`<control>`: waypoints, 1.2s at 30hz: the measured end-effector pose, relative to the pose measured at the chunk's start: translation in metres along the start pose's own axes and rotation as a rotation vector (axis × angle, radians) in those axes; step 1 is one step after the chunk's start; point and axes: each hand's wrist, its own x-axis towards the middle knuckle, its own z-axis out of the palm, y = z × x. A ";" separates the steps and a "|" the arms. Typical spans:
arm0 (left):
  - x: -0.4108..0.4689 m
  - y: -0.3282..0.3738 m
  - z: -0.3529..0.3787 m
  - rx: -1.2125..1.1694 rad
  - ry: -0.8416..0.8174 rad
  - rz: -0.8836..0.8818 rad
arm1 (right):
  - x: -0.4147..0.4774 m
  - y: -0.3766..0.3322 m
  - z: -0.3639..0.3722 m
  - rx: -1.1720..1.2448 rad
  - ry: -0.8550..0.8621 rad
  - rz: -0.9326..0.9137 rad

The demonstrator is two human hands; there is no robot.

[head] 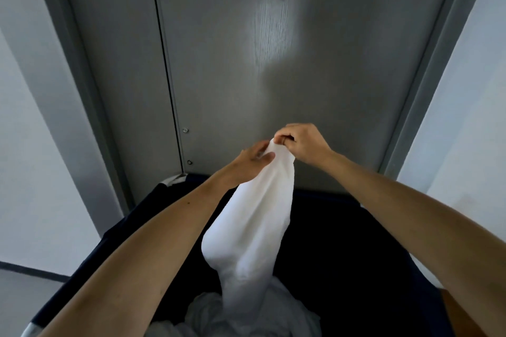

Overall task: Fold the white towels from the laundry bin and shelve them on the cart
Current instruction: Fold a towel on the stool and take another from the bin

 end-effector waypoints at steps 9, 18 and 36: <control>-0.004 -0.020 0.013 0.083 0.084 -0.008 | -0.012 0.010 0.007 0.075 0.068 0.122; -0.010 -0.026 0.034 0.063 0.193 0.100 | -0.021 0.020 0.009 0.059 0.068 0.200; -0.007 -0.015 0.036 0.389 0.056 0.204 | -0.050 0.054 0.018 -0.098 -0.412 0.302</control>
